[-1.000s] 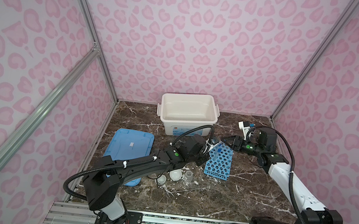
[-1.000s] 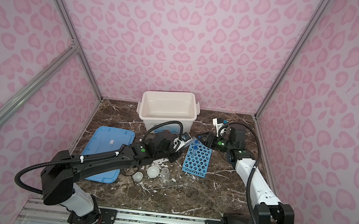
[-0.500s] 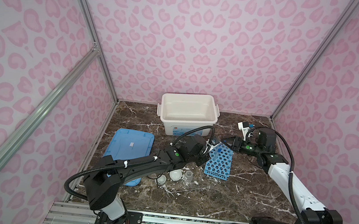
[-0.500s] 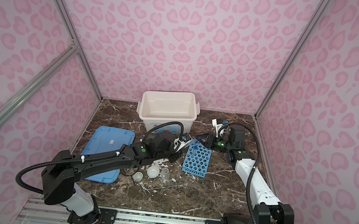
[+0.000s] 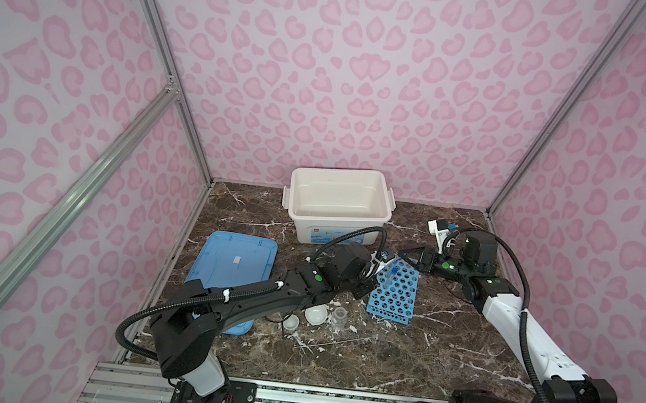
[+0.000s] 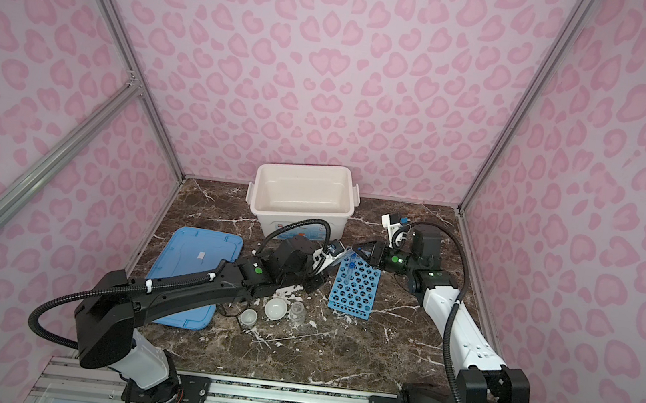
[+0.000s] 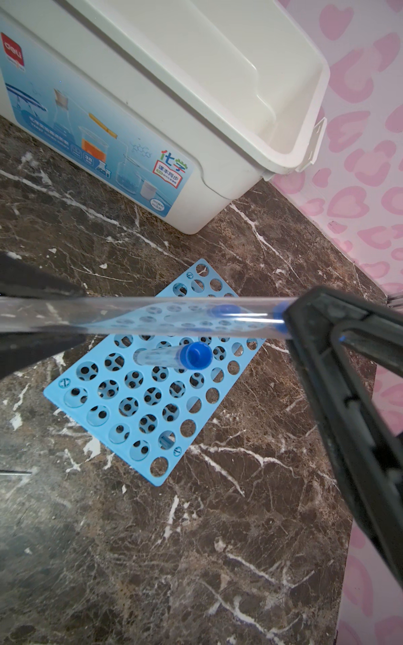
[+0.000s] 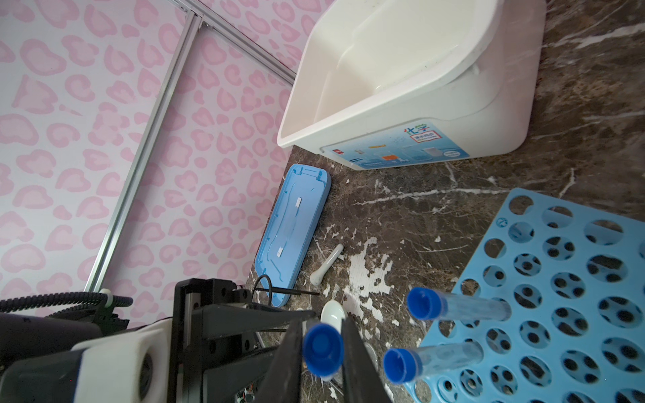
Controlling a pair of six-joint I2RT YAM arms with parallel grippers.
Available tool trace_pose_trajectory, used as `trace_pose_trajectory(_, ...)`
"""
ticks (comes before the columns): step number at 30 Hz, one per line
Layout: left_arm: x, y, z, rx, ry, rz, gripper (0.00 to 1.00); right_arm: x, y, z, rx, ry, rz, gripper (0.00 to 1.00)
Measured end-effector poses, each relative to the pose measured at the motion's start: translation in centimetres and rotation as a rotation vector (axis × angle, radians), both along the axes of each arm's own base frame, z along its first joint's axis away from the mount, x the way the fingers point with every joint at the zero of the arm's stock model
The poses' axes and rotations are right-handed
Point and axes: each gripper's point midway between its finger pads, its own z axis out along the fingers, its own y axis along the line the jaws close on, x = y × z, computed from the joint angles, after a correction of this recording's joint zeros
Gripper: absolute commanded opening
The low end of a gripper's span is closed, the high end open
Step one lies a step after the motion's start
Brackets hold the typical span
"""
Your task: Organize the chemistry lab equipment
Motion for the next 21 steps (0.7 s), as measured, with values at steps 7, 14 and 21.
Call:
trace_pose_trajectory(7,-0.02,-0.03,-0.09,0.002,0.001,0.000,0.24,-0.26,-0.01,0.19,-0.002,-0.009,0.000,0.17)
trace_pose_trajectory(14,0.04,0.01,-0.18,-0.001,0.000,0.005,0.55,-0.44,-0.06,-0.02,-0.008,-0.012,0.000,0.15)
trace_pose_trajectory(21,0.15,0.84,-0.49,-0.007,-0.022,0.038,0.80,-0.84,-0.60,0.94,-0.038,-0.060,-0.030,0.15)
